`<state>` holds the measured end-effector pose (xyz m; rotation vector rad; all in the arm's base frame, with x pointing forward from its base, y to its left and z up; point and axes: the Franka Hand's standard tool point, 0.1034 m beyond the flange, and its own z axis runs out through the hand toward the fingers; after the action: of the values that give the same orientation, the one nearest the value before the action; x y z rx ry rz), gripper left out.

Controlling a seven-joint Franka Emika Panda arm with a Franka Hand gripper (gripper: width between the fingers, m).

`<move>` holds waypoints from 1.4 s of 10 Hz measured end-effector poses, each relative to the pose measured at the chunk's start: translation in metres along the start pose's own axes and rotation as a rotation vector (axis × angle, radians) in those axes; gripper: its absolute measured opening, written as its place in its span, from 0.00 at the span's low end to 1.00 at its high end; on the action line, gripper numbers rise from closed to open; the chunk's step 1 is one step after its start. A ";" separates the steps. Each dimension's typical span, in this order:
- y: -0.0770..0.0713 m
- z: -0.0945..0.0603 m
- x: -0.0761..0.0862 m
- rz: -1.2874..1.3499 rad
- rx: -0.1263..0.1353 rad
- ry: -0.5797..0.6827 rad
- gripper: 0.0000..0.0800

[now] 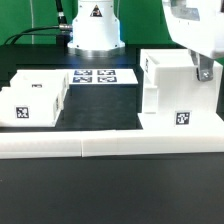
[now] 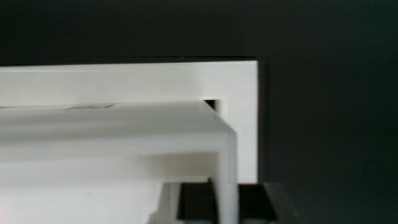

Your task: Assemble drawer

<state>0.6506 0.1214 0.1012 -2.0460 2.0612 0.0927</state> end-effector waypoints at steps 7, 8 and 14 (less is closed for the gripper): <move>-0.001 0.000 -0.002 -0.030 0.001 0.000 0.71; -0.001 0.000 -0.002 -0.035 0.002 0.000 0.79; 0.026 -0.038 -0.003 -0.392 -0.037 -0.048 0.81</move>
Offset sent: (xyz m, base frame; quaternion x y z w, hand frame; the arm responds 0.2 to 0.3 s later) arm 0.0000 0.0000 0.0000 0.0000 0.0000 0.0000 1.0000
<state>0.6197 0.1171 0.1360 -2.4007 1.6059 0.1105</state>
